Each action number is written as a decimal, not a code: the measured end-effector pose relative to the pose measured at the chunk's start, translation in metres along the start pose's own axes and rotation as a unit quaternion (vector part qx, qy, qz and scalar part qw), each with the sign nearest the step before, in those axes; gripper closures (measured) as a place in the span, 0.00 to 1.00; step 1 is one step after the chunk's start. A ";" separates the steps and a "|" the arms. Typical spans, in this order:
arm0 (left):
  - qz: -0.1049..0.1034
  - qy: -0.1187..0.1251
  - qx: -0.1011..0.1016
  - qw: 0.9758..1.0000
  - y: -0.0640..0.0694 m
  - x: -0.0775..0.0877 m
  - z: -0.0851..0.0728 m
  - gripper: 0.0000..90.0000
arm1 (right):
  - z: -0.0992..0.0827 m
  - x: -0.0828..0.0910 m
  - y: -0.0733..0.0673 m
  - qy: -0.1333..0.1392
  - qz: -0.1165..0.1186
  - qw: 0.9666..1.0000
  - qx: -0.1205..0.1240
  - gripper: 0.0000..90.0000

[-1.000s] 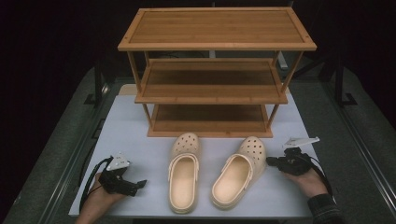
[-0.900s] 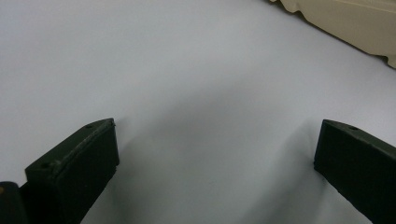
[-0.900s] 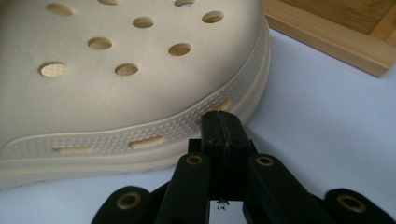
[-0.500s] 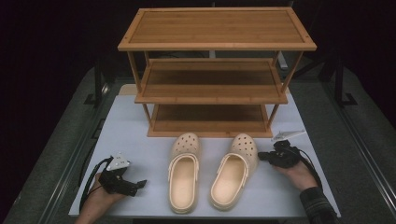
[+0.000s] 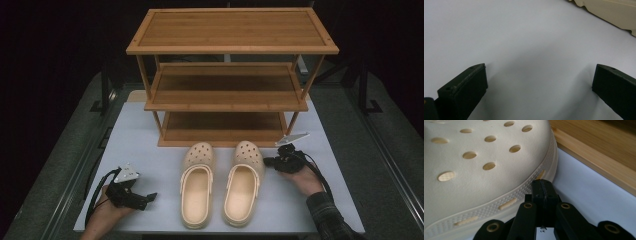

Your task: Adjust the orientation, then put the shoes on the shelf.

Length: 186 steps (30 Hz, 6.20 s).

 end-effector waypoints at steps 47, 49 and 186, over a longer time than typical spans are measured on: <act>0.000 0.000 0.000 1.000 0.000 0.000 0.000 0.00 | -0.007 0.028 -0.012 0.057 0.003 0.998 -0.039 0.60; 0.001 0.000 -0.001 1.000 0.000 0.000 0.000 0.00 | -0.011 0.032 -0.014 0.058 0.003 0.998 -0.039 0.59; 0.115 0.111 -0.058 0.985 0.027 -0.073 0.189 0.84 | 0.064 0.007 0.009 0.155 -0.089 0.983 -0.027 0.86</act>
Point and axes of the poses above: each handheld gripper's, and its own axes: x roughly backward along the jaws, z roughly out of its top, y roughly to its right, the point moved 1 cm from there along -x, roughly forward along the jaws
